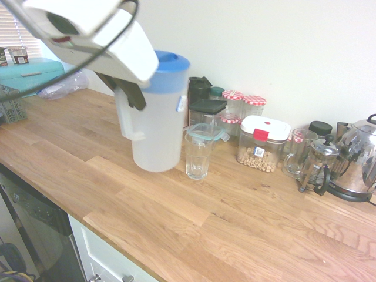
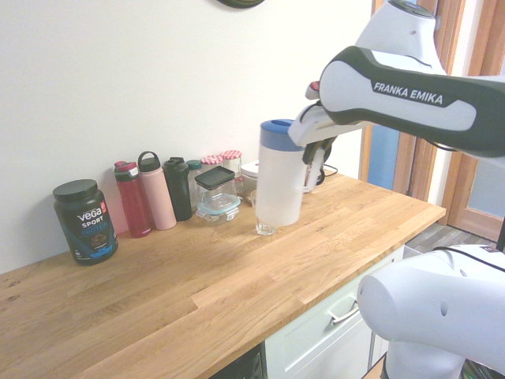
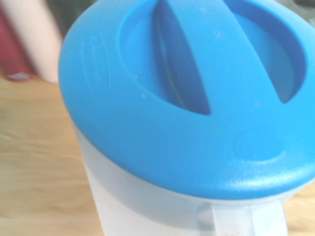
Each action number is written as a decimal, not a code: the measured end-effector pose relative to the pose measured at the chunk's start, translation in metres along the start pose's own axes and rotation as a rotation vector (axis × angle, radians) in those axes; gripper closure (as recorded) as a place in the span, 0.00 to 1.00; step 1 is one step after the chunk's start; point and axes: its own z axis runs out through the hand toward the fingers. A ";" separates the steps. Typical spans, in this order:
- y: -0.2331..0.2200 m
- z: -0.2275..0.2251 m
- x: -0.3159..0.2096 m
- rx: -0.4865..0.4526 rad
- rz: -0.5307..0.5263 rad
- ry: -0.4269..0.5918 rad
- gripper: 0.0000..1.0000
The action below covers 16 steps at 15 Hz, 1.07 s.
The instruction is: Pour me some water
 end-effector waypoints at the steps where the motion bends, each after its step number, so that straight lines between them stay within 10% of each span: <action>1: -0.017 -0.002 -0.018 0.007 -0.012 -0.003 1.00; 16: -0.207 0.110 -0.128 -0.041 -0.113 0.017 1.00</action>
